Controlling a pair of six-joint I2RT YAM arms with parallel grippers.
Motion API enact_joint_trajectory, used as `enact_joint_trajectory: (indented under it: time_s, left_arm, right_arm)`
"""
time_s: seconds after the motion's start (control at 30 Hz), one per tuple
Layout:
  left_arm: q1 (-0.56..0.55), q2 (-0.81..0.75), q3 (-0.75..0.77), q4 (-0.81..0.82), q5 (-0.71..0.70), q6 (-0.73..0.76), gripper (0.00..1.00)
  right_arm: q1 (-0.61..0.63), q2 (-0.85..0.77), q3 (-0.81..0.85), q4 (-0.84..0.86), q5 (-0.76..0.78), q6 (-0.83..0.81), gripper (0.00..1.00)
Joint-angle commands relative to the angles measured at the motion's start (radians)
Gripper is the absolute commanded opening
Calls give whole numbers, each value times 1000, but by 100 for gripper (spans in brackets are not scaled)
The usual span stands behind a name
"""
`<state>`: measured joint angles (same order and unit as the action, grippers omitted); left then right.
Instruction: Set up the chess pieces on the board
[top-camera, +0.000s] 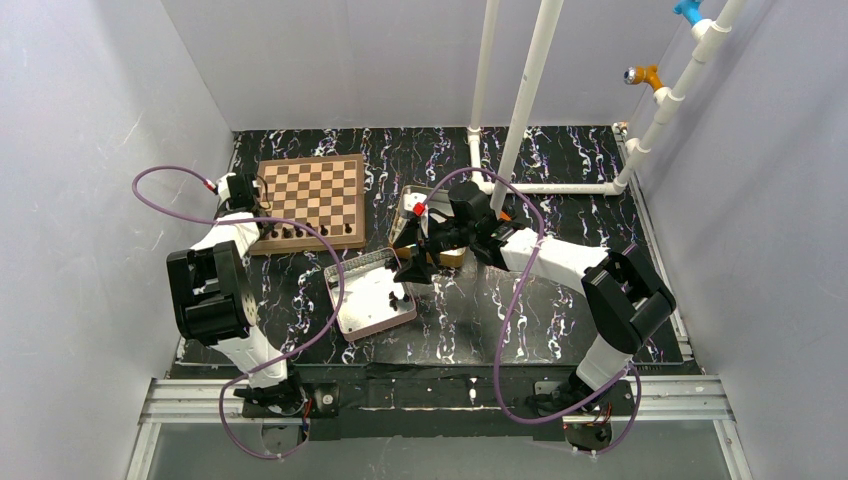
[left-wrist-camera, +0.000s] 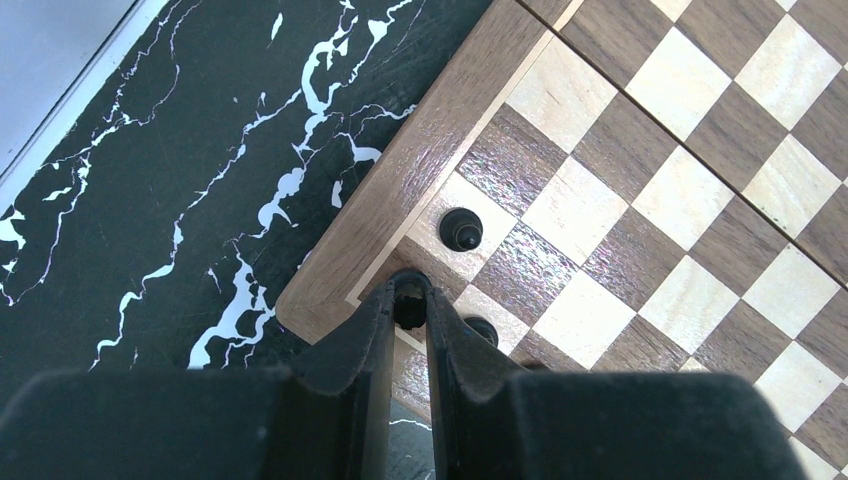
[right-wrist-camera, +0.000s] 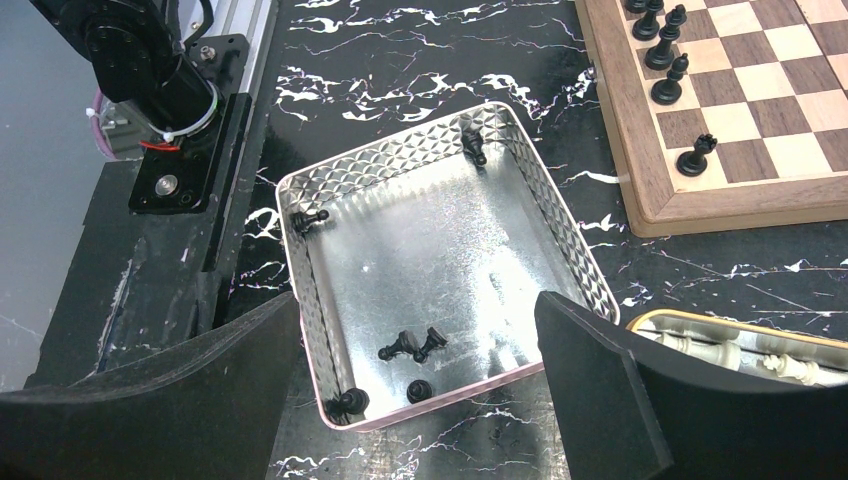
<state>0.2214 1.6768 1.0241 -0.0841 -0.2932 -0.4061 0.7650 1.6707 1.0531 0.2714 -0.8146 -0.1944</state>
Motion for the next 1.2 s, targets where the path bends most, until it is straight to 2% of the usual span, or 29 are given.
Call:
enact_joint_trajectory:
  time_s: [0.0, 0.17, 0.5, 0.77, 0.97, 1.13, 1.17]
  left_arm:
    - [9, -2, 33, -21, -4, -13, 8]
    - [9, -5, 30, -26, -6, -17, 16]
    - [9, -17, 37, -42, -21, -13, 21]
    - [10, -49, 56, -71, -41, -3, 35]
    - [9, -159, 83, -173, -72, 6, 67]
    - [9, -308, 79, -306, -38, 3, 97]
    - [10, -339, 70, -330, -16, -4, 98]
  right_arm:
    - [-9, -5, 39, 46, -13, 4, 94]
    - [-10, -7, 38, 48, -13, 5, 94]
    - [-11, -11, 35, 49, -14, 5, 94]
    - [-10, -17, 32, 51, -18, 6, 94]
    - [-10, -20, 34, 44, -29, -18, 94]
    - [-9, -24, 47, -42, -50, -134, 94]
    - [-10, -25, 51, -62, -53, -153, 94]
